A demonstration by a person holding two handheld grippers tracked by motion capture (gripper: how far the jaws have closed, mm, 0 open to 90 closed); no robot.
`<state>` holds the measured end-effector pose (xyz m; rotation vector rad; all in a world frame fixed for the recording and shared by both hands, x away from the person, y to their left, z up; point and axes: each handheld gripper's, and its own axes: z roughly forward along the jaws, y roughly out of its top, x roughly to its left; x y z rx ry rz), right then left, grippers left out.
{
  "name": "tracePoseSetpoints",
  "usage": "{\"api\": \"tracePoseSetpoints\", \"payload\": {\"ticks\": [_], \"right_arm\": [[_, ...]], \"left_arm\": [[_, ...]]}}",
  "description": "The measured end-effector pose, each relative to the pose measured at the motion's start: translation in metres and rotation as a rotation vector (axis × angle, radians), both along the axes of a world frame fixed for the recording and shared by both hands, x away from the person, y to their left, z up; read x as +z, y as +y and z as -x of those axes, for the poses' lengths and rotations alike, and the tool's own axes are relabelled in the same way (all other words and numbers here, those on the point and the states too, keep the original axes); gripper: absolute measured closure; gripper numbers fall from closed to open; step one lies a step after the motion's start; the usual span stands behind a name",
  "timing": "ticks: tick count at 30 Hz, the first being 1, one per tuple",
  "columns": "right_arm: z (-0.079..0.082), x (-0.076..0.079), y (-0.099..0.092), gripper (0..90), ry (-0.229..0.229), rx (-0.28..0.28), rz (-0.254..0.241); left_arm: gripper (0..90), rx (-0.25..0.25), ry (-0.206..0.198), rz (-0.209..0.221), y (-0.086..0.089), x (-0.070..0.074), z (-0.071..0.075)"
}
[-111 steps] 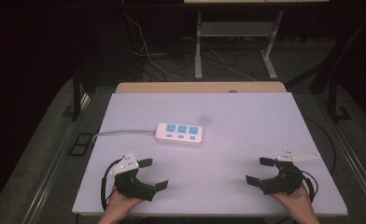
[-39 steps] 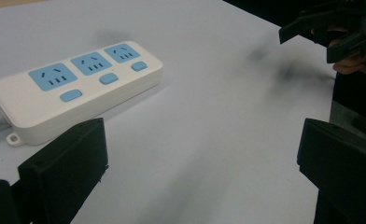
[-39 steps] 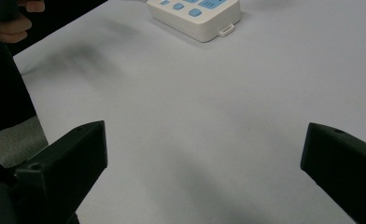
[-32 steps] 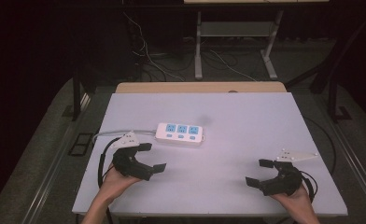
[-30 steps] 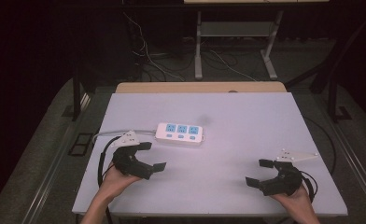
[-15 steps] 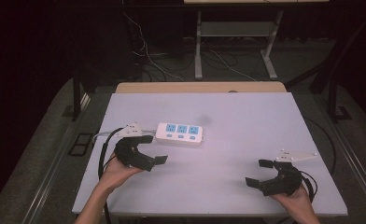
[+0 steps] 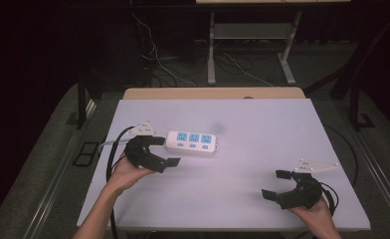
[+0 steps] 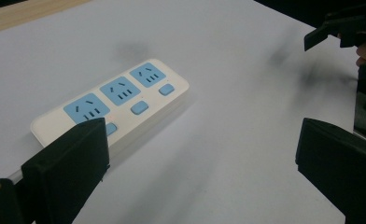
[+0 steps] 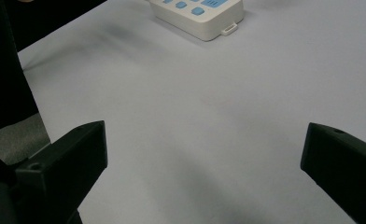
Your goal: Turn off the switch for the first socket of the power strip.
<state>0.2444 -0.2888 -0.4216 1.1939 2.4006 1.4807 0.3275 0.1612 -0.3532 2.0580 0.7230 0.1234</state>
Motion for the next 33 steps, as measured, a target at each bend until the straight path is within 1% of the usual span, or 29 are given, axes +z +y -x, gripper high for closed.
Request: {"api": "tracePoseSetpoints", "payload": {"ticks": [7, 16, 21, 33], "right_arm": [[0.0, -0.001, 0.002, 0.3, -0.002, 0.004, 0.016], [0.001, 0.0, 0.001, 0.3, -0.004, 0.0, 0.011], [0.001, 0.0, 0.001, 0.3, -0.005, 0.001, 0.011], [0.001, 0.0, 0.001, 0.3, -0.005, 0.0, 0.012]], "left_arm": [[1.8, 0.002, 0.004, -0.016, 0.002, 0.005, -0.008], [2.0, 0.005, 0.007, -0.046, 0.005, 0.012, -0.019], [2.3, 0.008, 0.011, -0.061, 0.005, 0.014, -0.025], [2.3, -0.007, 0.026, -0.112, -0.002, 0.014, -0.043]]}}
